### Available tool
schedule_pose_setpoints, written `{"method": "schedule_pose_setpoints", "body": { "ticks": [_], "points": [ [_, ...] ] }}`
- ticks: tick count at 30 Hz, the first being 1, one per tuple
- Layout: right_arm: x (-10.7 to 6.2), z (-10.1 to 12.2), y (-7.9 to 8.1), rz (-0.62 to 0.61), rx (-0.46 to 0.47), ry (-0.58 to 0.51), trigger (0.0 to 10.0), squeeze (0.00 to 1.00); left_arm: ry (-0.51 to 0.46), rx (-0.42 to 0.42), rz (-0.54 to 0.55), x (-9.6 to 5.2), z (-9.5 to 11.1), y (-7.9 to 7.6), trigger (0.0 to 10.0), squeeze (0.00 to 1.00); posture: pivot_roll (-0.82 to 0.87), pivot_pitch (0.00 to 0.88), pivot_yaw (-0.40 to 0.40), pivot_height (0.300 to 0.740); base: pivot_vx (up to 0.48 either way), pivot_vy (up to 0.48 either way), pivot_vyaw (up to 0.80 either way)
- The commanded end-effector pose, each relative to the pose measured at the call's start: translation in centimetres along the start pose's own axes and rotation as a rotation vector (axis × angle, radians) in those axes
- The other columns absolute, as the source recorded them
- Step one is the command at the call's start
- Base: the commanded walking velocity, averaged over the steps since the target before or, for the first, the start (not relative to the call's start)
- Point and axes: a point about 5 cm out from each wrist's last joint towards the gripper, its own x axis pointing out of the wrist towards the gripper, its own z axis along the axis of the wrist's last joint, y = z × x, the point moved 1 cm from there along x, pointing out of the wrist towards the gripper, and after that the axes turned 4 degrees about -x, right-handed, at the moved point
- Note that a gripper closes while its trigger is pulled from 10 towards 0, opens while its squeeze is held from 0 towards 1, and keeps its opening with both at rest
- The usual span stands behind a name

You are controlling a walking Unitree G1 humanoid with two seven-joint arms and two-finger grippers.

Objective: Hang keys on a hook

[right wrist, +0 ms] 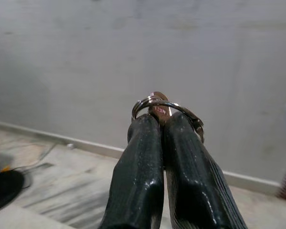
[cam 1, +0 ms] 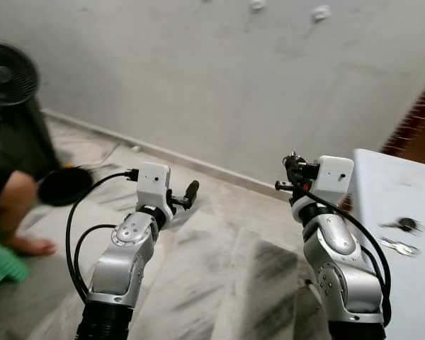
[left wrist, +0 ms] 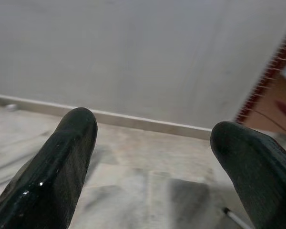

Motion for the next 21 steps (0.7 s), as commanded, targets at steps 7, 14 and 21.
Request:
{"method": "schedule_pose_setpoints", "body": {
  "ticks": [7,14,21],
  "points": [
    [0.08,-0.05,-0.64,-0.023,0.003,0.006,10.0,0.00,-0.003,-0.019,-0.048,0.21,0.29,-0.61,10.0,0.00,0.10,0.000,-0.081,0.740,0.000,0.000,-0.80],
    [-0.02,-0.20,-0.78,-0.030,-0.003,0.012,10.0,0.00,-0.008,-0.024,-0.056,0.42,0.54,-0.68,10.0,0.00,0.09,0.000,-0.076,0.740,0.000,0.000,-0.80],
    [0.05,-0.19,-0.87,-0.033,-0.004,0.009,10.0,0.00,0.011,-0.053,-0.040,0.39,0.07,-0.79,10.0,0.00,0.10,0.000,-0.082,0.740,0.000,0.000,-0.30]
  ]
}}
